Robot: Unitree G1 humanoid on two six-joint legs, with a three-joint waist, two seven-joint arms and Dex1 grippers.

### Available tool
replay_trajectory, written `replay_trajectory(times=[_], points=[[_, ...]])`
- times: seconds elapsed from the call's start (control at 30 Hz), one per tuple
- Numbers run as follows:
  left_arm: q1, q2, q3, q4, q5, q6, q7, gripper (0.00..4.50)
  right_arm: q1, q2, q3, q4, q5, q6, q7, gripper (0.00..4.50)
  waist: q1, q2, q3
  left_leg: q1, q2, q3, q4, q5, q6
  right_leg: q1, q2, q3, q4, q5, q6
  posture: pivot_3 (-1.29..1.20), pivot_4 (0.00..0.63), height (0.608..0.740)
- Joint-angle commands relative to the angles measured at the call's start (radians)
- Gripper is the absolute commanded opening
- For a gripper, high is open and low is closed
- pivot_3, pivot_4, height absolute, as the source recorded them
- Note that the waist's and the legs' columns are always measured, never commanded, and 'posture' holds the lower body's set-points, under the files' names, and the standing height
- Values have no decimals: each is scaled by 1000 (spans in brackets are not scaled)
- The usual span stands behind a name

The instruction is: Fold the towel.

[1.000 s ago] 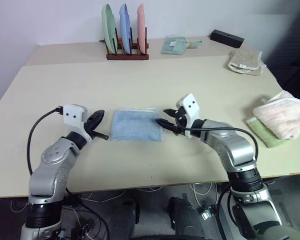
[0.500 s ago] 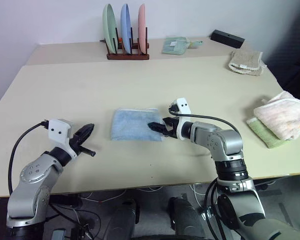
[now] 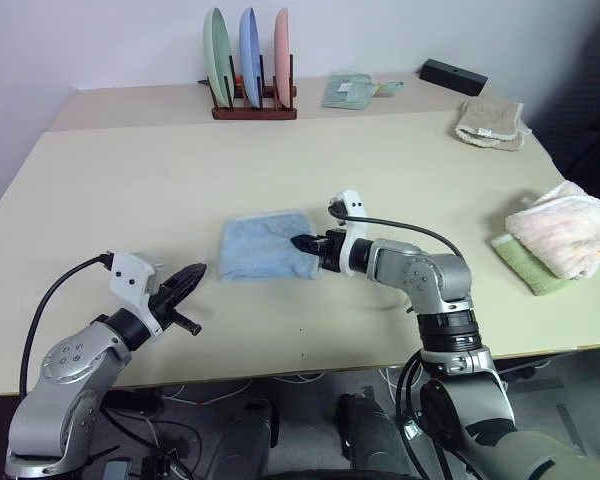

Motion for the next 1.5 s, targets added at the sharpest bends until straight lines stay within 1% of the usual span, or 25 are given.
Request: replay_trajectory(times=[0.03,0.17,0.27,0.37,0.43,0.53,0.6,0.73,0.9,1.0,1.03,1.17,1.23,1.33,1.5], points=[[-28,0,-20,-27,-7,-3,0,0,-71,3,-177,-81,94,-2,-85,42,1,0,0,0,0,0,0,0,0,0,0,0,0,0,0,0,150,738],[-92,-10,-65,7,1,-2,-2,0,-189,-41,-417,-14,154,-72,-262,42,5,2,1,-1,0,0,1,0,0,0,0,0,0,0,0,0,150,738],[-130,-19,-93,26,5,-4,-4,0,-244,-68,-528,53,158,-141,-381,42,1,1,1,0,-1,0,0,0,0,0,0,0,-1,0,0,0,150,738],[-184,-34,-144,60,20,-10,-12,0,-269,-120,-646,191,153,-225,-511,42,1,2,0,0,-1,1,-1,0,0,0,0,0,-1,0,0,0,150,738],[-211,-41,-174,74,32,-14,-17,0,-252,-141,-681,257,135,-261,-582,42,1,2,0,0,-1,1,-1,0,0,0,0,0,-1,1,-1,0,150,738],[-230,-50,-192,81,36,-14,-21,0,-206,-133,-718,283,129,-283,-690,42,-5,4,0,0,0,3,-1,0,0,-1,0,1,-1,1,-1,0,150,738],[-233,-52,-198,84,36,-14,-25,0,-166,-112,-725,233,147,-267,-740,42,-6,4,0,0,0,3,-2,0,0,-1,0,1,0,1,-1,0,150,738],[-232,-51,-207,88,39,-15,-34,0,-107,-78,-712,102,202,-215,-790,42,-6,7,0,0,1,4,-1,0,1,-1,0,2,0,1,-1,0,150,738],[-242,-55,-212,103,46,-17,-45,0,-53,-71,-700,-2,254,-159,-833,42,-2,7,0,0,1,4,-1,0,1,-1,0,2,0,1,-1,0,150,738],[-250,-61,-217,112,49,-21,-50,0,-40,-86,-687,-25,270,-154,-827,1033,-2,7,0,0,1,4,0,0,1,0,1,2,0,1,-1,0,150,738],[-253,-63,-219,115,50,-22,-52,0,-39,-93,-684,-30,271,-158,-826,1487,-3,7,0,0,1,4,0,0,1,0,0,2,0,1,-1,0,150,738],[-265,-67,-225,130,52,-26,-55,0,-40,-121,-660,-48,259,-184,-815,3540,-3,7,0,0,1,4,-1,0,1,0,1,2,0,1,-1,0,150,738],[-269,-67,-224,138,49,-30,-59,0,-33,-144,-633,-66,240,-184,-810,4470,-3,7,0,0,1,4,-1,0,1,0,1,2,0,1,-1,0,150,738],[-282,-69,-229,158,50,-39,-68,0,-2,-194,-563,-109,198,-179,-777,4470,-3,7,0,0,1,4,-1,0,1,0,1,2,0,1,-1,0,150,738],[-294,-76,-234,178,56,-56,-75,0,102,-323,-379,-198,69,-228,-640,4470,-1,7,0,0,1,4,-1,0,1,0,1,2,-1,1,0,0,150,738]])
